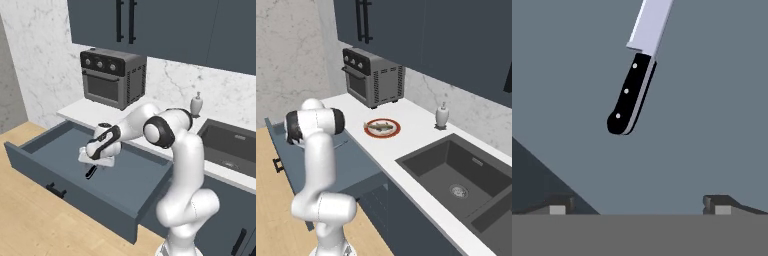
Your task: Pick up the knife from the drawer and place it on the cutting board. Then place the meat from the plate to the cutting board.
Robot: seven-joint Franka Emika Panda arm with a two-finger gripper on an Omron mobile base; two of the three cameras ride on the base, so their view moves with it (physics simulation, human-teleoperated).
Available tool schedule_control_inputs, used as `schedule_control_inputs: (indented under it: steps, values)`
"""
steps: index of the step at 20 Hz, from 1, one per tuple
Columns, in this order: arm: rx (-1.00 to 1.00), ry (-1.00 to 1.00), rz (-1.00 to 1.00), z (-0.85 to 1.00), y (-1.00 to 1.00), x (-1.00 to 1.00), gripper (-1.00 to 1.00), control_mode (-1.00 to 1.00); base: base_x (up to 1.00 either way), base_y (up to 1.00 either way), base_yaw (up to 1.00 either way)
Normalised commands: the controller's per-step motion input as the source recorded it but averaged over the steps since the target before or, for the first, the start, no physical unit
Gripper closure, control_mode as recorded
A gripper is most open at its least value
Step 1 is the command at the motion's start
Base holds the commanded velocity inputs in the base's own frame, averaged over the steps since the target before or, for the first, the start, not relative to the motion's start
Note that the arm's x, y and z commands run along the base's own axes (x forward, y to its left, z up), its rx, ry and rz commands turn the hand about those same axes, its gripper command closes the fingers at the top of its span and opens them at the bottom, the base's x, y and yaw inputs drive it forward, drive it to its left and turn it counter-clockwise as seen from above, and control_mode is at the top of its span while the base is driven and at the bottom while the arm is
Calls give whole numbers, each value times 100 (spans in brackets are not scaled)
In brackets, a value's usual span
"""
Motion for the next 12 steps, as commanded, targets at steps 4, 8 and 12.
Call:
schedule_control_inputs:
  steps: [4, 8, 12]
  values:
    - [-4, 0, -6, -33, 3, 69, -100, -100, 0, 0, 0]
    - [-2, 3, -6, -59, 6, 63, -100, -100, 0, 0, 0]
    - [-1, 1, -6, -56, 5, 42, -100, -100, 0, 0, 0]
